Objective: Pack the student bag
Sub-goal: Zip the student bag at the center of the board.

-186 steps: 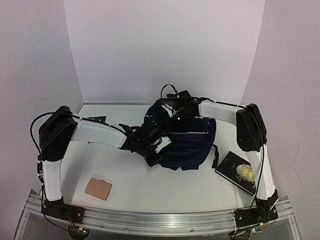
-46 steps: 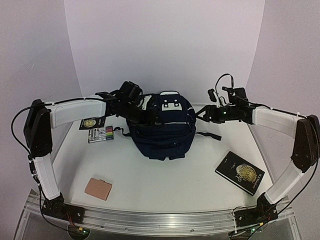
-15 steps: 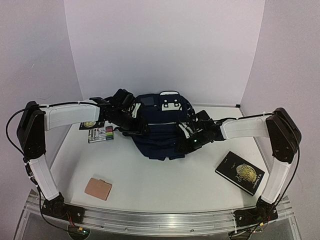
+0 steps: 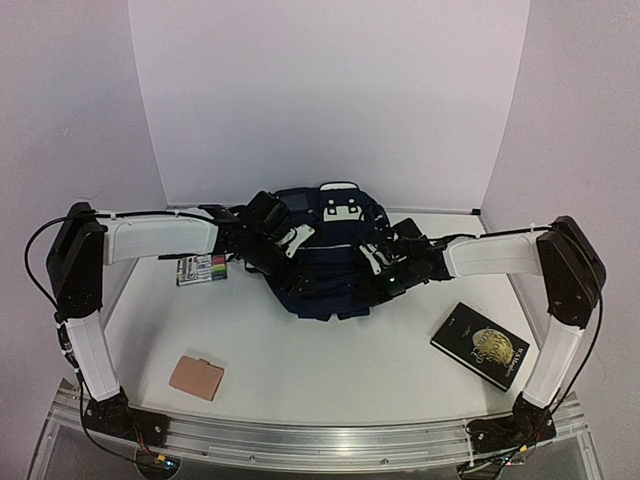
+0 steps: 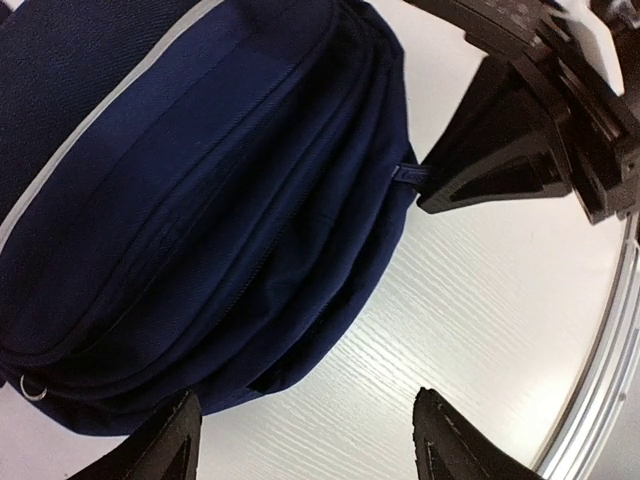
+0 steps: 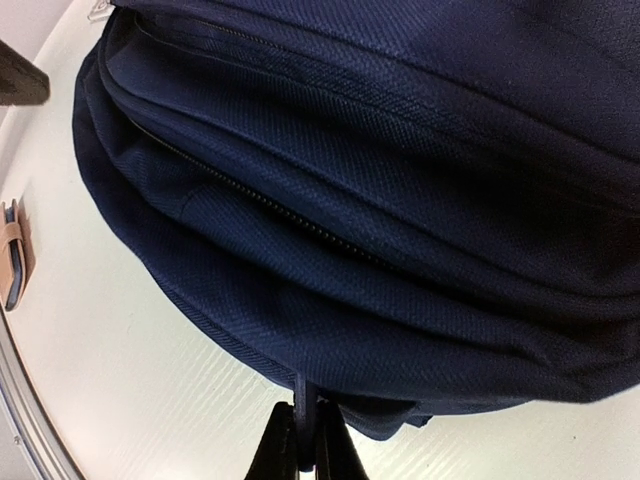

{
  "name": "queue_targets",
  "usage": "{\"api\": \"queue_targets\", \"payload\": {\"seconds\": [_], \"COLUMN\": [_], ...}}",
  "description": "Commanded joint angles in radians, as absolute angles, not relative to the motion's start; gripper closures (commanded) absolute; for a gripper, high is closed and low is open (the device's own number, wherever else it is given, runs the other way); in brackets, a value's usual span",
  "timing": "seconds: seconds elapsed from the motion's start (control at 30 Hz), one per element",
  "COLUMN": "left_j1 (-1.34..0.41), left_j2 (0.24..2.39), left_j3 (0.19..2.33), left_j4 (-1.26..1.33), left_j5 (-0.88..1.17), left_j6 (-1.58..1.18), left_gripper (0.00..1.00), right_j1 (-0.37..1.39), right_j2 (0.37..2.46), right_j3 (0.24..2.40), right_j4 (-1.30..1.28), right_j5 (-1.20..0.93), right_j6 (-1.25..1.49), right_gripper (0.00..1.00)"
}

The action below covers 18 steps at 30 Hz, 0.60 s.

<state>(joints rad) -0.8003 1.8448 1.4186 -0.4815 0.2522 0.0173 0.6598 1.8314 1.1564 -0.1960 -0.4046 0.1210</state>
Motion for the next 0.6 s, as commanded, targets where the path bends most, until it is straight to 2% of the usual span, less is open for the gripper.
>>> {"api": "queue_targets", "payload": {"seconds": [0.0,0.27,0.4,0.47,0.57], "left_j1": [-0.807,-0.842,-0.843,-0.844,-0.841], "left_j2": [1.838,1.948,2.015,2.034,2.037], "left_j3": [1.401,1.449,1.488,1.490,1.481], "left_j4": [-0.382,-0.310,-0.349,-0.363,-0.386], "left_j5": [0.314,0.165,0.151,0.125,0.079], "left_j6": [0.232,0.369,0.409,0.417,0.423], "left_gripper": [0.27,0.28,0.35,0.47,0.77], "right_j1": [0.658,0.647,0.597,0.576,0.556], "right_j2": [1.768,1.772,1.756,1.750,1.737], "right_j3": [1.190,1.190,1.169,1.155,1.135], "right_j4": [-0.188,-0.188,-0.190,-0.192,-0.198], "right_j5": [-0.407,-0.484,-0.551,-0.570,-0.561], "right_j6": [0.091,0.100,0.117,0.120,0.105], "right_gripper": [1.00,1.00,1.00,1.00,1.00]}}
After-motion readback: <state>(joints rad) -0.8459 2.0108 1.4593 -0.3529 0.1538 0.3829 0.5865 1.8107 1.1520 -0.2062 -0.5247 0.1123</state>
